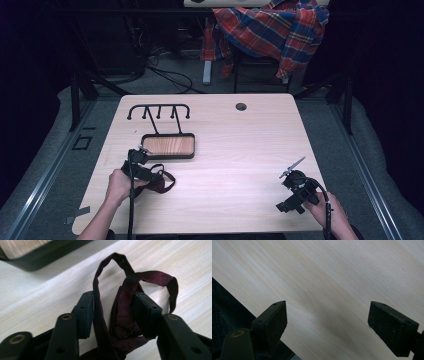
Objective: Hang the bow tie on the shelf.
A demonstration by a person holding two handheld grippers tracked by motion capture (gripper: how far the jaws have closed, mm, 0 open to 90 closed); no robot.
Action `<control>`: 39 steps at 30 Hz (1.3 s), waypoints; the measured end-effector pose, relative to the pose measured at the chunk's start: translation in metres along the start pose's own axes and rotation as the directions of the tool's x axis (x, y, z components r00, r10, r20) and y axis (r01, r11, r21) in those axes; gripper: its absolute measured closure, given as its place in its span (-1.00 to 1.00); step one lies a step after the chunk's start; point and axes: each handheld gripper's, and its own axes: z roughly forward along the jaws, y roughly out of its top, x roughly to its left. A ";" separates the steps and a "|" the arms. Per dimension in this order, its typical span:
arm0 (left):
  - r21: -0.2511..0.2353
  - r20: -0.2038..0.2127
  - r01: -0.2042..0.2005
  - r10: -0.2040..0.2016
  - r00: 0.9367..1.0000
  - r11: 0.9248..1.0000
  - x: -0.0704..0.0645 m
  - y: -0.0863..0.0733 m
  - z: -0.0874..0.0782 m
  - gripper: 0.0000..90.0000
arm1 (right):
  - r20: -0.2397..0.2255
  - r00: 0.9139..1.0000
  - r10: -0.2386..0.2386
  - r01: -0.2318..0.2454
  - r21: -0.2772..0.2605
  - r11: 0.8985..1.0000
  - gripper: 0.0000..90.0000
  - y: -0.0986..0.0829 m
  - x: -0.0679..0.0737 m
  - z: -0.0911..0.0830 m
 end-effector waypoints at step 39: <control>-0.310 -0.059 -0.003 -0.016 0.998 0.951 0.009 -0.021 -0.061 0.91 | 0.002 1.000 -0.019 0.019 0.013 1.000 -0.65 0.001 0.000 -0.001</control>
